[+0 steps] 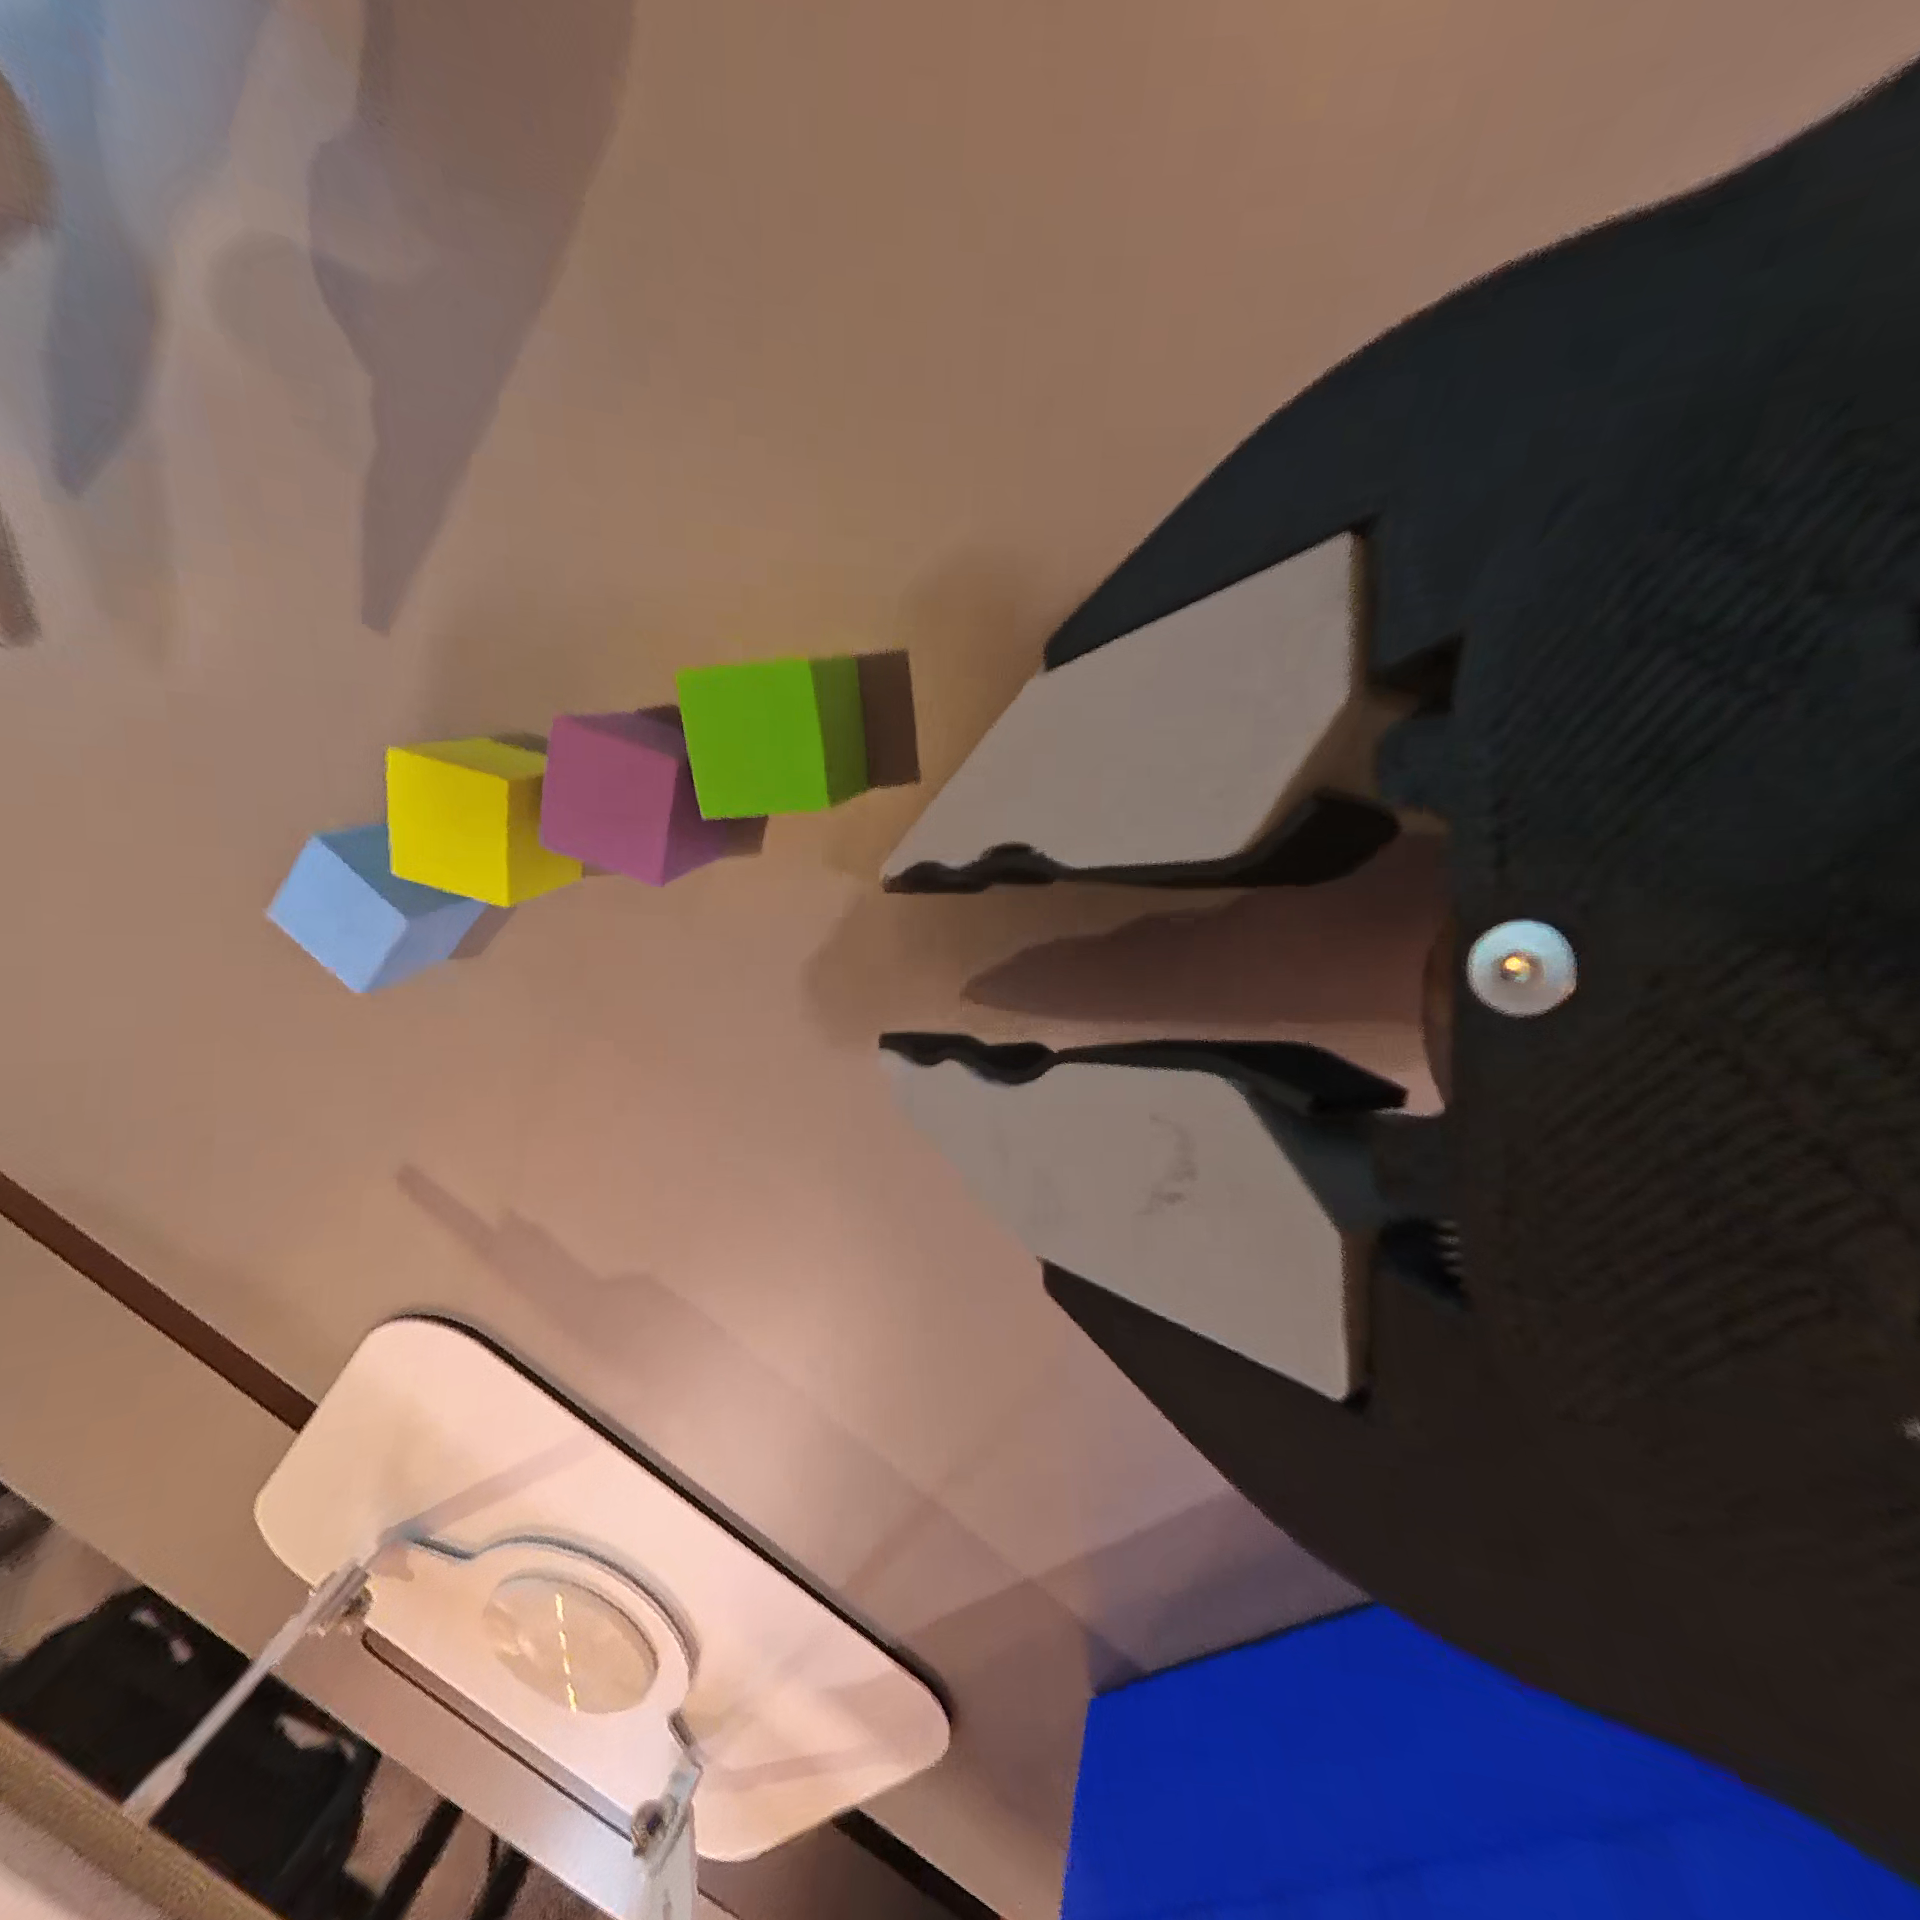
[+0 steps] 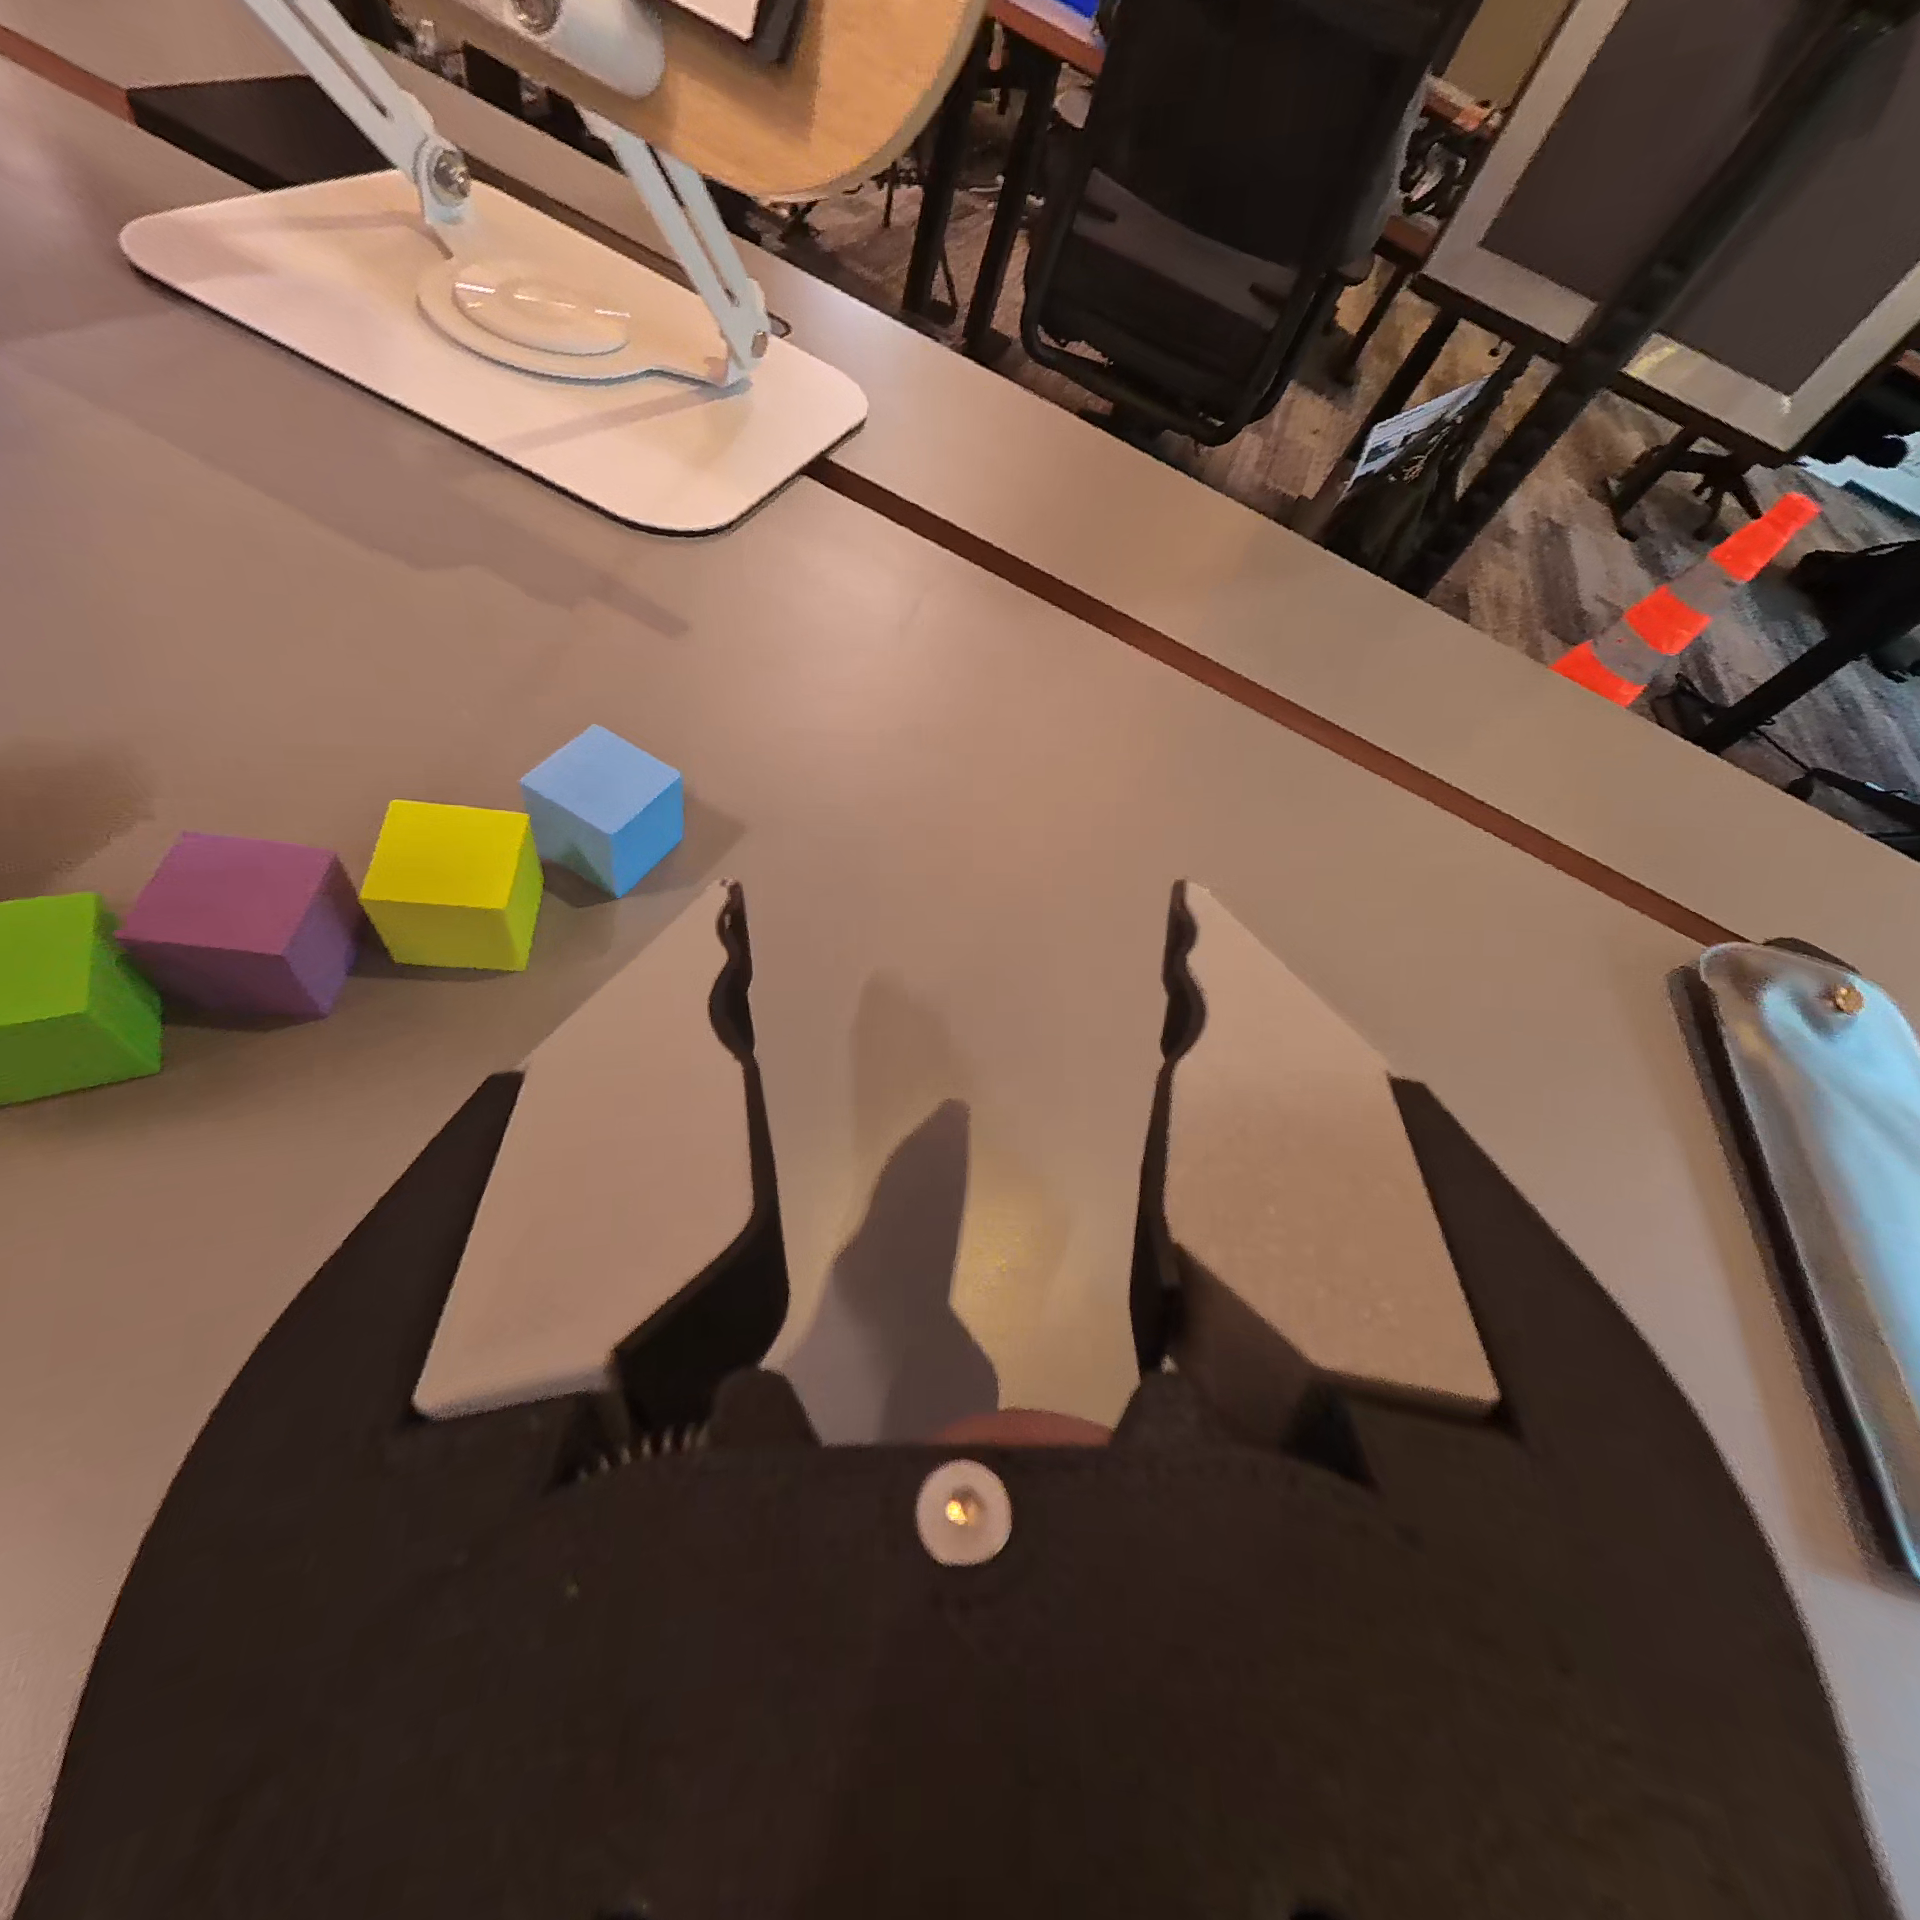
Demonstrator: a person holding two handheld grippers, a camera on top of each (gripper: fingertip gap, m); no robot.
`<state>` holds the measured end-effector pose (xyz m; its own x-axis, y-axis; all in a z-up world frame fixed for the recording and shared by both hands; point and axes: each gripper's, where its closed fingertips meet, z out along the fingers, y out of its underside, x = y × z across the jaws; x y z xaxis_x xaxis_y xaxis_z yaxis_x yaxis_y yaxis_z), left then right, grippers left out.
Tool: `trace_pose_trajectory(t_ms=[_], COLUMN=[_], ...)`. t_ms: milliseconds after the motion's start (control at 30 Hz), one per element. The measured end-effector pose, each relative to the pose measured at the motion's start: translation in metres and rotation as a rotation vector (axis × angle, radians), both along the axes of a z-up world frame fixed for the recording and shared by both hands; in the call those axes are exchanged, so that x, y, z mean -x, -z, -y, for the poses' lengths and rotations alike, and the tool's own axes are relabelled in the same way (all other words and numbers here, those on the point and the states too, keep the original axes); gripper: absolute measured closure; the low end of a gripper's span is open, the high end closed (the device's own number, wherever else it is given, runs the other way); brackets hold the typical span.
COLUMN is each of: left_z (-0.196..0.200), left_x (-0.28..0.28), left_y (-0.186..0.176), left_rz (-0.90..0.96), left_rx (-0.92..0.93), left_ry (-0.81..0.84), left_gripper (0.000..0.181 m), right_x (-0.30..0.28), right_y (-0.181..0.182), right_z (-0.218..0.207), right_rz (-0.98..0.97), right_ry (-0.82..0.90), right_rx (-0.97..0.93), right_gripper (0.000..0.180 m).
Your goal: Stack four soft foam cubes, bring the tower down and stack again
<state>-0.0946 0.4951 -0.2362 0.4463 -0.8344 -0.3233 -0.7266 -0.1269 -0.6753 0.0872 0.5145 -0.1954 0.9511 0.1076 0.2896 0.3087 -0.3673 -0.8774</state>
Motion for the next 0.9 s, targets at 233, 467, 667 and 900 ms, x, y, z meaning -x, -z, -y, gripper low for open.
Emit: trace_pose_trajectory(t_ms=[233,467,667,900], left_z=[0.068,0.010,-0.022,-0.014], left_x=[-0.036,-0.033,-0.002,-0.001], left_y=[-0.008,0.017,0.009,0.016], left_rz=[0.152,0.064,0.140,0.111], left_rx=[0.252,0.053,0.065,0.110], left_ry=[0.309,0.015,-0.154,-0.081], left_gripper=[0.174,0.181,0.176,0.156], right_x=[0.010,0.011,0.020,0.058], right_y=[0.012,0.014,0.016,0.023], right_z=[0.000,0.000,0.003,0.018], right_rz=[0.009,-0.014,-0.044,-0.123], right_ry=[-0.037,-0.043,-0.093,-0.335], right_rx=[0.048,0.057,0.089,0.159], right_gripper=[0.102,0.102,0.103,0.108])
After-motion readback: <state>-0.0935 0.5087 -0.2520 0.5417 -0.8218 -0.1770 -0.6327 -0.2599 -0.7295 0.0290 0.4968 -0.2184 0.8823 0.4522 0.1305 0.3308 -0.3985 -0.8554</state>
